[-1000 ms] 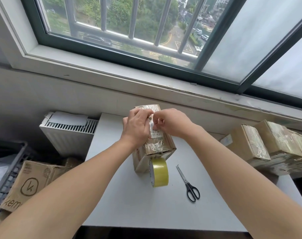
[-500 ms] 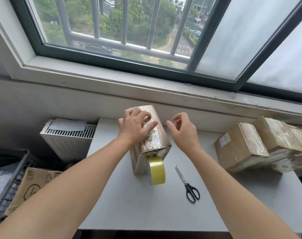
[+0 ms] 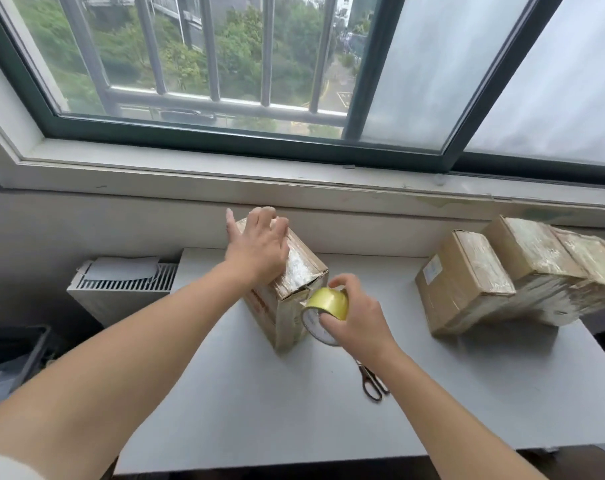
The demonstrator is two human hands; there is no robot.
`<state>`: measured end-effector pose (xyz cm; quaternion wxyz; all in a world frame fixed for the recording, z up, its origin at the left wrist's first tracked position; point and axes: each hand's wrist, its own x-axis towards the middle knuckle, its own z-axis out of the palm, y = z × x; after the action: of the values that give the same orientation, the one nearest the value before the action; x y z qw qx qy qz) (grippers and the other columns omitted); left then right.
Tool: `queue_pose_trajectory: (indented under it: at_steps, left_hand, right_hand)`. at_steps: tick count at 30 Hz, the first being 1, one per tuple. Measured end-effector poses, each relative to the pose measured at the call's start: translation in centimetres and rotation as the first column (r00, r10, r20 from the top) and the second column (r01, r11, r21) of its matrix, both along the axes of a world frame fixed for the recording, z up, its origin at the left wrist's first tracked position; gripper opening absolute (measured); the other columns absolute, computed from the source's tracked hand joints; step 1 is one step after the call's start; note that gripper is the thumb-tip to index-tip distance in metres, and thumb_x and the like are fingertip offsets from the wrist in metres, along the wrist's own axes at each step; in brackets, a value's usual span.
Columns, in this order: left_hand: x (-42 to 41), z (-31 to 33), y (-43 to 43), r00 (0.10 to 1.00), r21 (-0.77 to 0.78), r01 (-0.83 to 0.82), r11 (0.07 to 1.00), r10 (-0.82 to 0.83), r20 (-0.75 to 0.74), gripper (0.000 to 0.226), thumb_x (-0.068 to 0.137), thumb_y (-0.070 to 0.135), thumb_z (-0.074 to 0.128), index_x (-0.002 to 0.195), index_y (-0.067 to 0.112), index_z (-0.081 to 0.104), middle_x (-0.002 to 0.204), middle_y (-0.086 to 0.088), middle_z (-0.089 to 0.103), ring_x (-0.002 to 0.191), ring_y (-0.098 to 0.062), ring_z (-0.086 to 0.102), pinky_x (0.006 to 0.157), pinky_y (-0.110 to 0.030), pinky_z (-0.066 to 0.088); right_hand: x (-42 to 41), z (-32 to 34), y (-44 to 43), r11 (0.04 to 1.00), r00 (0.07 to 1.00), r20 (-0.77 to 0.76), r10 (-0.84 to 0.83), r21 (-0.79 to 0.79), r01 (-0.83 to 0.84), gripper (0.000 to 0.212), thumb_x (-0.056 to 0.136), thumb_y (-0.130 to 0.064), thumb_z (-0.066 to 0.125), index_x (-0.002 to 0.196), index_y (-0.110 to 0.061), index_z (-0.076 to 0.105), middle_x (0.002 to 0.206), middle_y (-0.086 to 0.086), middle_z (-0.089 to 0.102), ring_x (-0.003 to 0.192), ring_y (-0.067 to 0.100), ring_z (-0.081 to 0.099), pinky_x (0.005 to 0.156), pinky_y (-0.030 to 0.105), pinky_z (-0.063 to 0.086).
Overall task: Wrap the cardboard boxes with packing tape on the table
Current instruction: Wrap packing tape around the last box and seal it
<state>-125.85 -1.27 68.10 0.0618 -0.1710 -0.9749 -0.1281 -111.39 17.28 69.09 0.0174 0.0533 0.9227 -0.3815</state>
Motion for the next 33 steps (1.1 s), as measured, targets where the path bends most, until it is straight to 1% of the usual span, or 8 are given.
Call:
queue_pose_trajectory:
  at_steps: [4,8,15,19,21,23,28,33]
  left_hand:
    - [-0.1,1.0,-2.2,0.824,0.004,0.556,0.831,-0.552,0.124,0.046,0.106,0.042,0.036,0.152,0.035,0.039,0.166,0.017,0.027,0.157,-0.010,0.011,0.124,-0.064,0.000]
    - [1.1,2.7,-2.4,0.809,-0.257,0.572,0.779,-0.484,0.333,0.121,0.067,0.104,0.023,0.162,0.034,-0.005,0.170,0.013,0.006,0.155,-0.014,0.004,0.121,-0.067,-0.007]
    - [2.9,1.3,-0.7,0.929,-0.249,0.356,0.901,-0.310,0.204,0.125,0.067,0.079,0.070,0.160,0.032,0.000,0.156,0.001,0.025,0.146,-0.025,0.023,0.123,-0.062,0.009]
    - [3.5,0.9,-0.7,0.947,0.114,0.280,0.953,-0.294,0.131,0.119,0.062,0.069,0.076,0.159,0.033,0.015,0.147,0.007,0.034,0.137,-0.022,0.035,0.118,-0.052,0.027]
    - [4.0,0.1,-1.0,0.947,0.523,0.186,0.832,-0.294,0.131,0.111,0.064,0.052,0.083,0.156,0.036,0.023,0.141,0.008,0.038,0.134,-0.017,0.040,0.115,-0.049,0.036]
    - [4.3,-1.3,-1.5,0.941,0.733,0.124,0.669,-0.315,0.128,0.106,0.067,0.040,0.087,0.153,0.040,0.026,0.139,0.006,0.041,0.134,-0.016,0.044,0.112,-0.047,0.042]
    - [3.6,-6.0,-2.4,0.958,0.656,0.130,0.744,-0.266,0.111,0.111,0.059,0.046,0.086,0.151,0.045,0.025,0.136,0.012,0.044,0.130,-0.020,0.048,0.106,-0.053,0.044]
    - [2.3,-8.5,-3.8,0.939,0.753,0.046,0.656,-0.287,0.192,0.111,0.063,0.041,0.089,0.152,0.041,0.023,0.142,0.004,0.043,0.134,-0.020,0.048,0.108,-0.051,0.045]
  right_hand:
    - [-1.1,2.1,1.7,0.992,0.987,-0.105,0.124,0.044,-0.120,0.038,0.072,-0.017,0.076,0.105,-0.033,0.064,0.083,-0.020,0.063,0.077,-0.002,0.057,0.068,0.014,0.041]
    - [-2.5,3.6,3.5,0.981,0.972,-0.146,0.186,0.086,-0.175,0.033,0.070,-0.019,0.076,0.097,-0.037,0.068,0.080,-0.029,0.062,0.077,-0.009,0.056,0.070,0.014,0.040]
    - [-5.2,11.2,5.6,0.903,0.896,-0.169,0.411,0.207,-0.376,0.029,0.074,-0.021,0.074,0.099,-0.035,0.071,0.094,-0.013,0.071,0.086,0.009,0.063,0.078,0.028,0.051]
    - [-7.8,16.6,4.1,0.789,0.812,-0.152,0.564,0.388,-0.476,0.036,0.077,-0.017,0.076,0.106,-0.038,0.071,0.098,-0.018,0.070,0.088,0.008,0.061,0.079,0.024,0.048]
    - [-9.3,17.9,3.2,0.781,0.811,-0.131,0.571,0.392,-0.486,0.038,0.079,-0.017,0.076,0.108,-0.042,0.070,0.093,-0.018,0.067,0.085,0.010,0.061,0.076,0.028,0.050]
    - [-10.7,18.4,2.2,0.746,0.804,-0.073,0.590,0.430,-0.508,0.039,0.080,-0.019,0.075,0.107,-0.046,0.068,0.092,-0.018,0.066,0.086,0.010,0.062,0.076,0.033,0.054]
    - [-12.9,17.6,-2.1,0.542,0.746,0.171,0.644,0.585,-0.603,0.041,0.081,-0.024,0.068,0.114,-0.048,0.065,0.097,-0.010,0.066,0.092,0.017,0.060,0.077,0.043,0.057]
    - [-14.5,17.3,-5.7,0.424,0.710,0.334,0.620,0.619,-0.662,0.040,0.083,-0.021,0.066,0.115,-0.045,0.064,0.090,-0.006,0.060,0.081,0.013,0.056,0.063,0.033,0.050]
